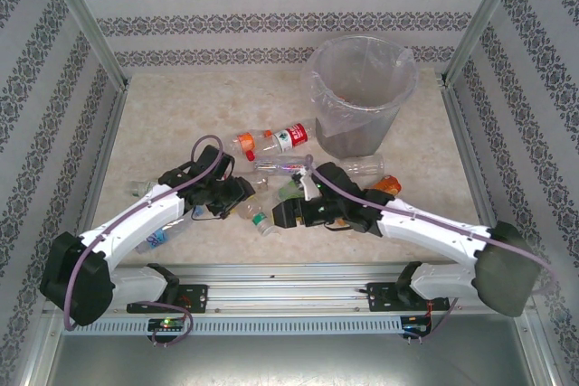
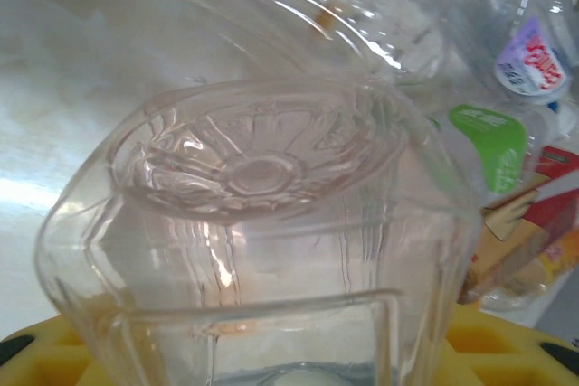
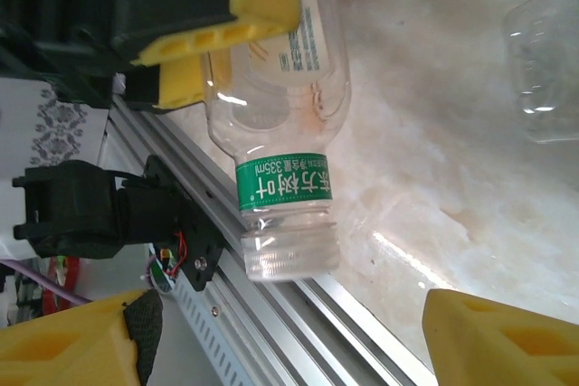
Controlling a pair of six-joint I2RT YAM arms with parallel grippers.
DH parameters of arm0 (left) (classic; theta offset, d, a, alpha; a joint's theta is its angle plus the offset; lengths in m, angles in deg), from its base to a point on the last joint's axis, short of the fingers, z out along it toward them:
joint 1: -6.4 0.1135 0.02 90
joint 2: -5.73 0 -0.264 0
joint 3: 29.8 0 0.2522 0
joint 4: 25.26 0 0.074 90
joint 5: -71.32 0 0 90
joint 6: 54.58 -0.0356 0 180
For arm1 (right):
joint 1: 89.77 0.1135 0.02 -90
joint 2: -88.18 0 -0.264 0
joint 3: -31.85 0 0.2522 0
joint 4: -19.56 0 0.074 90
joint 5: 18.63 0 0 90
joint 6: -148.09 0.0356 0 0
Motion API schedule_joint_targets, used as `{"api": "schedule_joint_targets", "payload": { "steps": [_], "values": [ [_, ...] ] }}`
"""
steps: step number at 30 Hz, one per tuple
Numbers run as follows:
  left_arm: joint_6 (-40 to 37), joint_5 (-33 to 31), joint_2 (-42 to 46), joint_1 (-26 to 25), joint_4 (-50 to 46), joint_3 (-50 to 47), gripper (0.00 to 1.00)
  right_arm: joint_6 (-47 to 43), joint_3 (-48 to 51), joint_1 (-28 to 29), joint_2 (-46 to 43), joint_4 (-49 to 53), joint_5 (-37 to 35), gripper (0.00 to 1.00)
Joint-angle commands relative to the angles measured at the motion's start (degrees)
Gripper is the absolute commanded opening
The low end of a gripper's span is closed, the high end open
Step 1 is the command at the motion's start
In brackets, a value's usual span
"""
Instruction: Put the plastic bottles in the bin
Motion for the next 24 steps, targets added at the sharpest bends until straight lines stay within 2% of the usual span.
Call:
{"api": "schedule_joint_targets", "payload": {
  "steps": [1,13,24],
  "values": [
    [2.54,2.91,1.50,-0.04,3.16,1.79,0.47,0.66,-3.23,1.29,3.14,-4.40,-0.27,0.75],
    [3.16,3.58,2.11,-0.27,3.99,2.21,0.47,1.34,-5.89,3.36,10.50,-7.46,0.46,0.65],
    [2.80,3.82,2.42,-0.27,4.74,2.30,0.49,0.81,-6.19,3.42,9.58,-6.03,-0.32,0.41]
  ]
}}
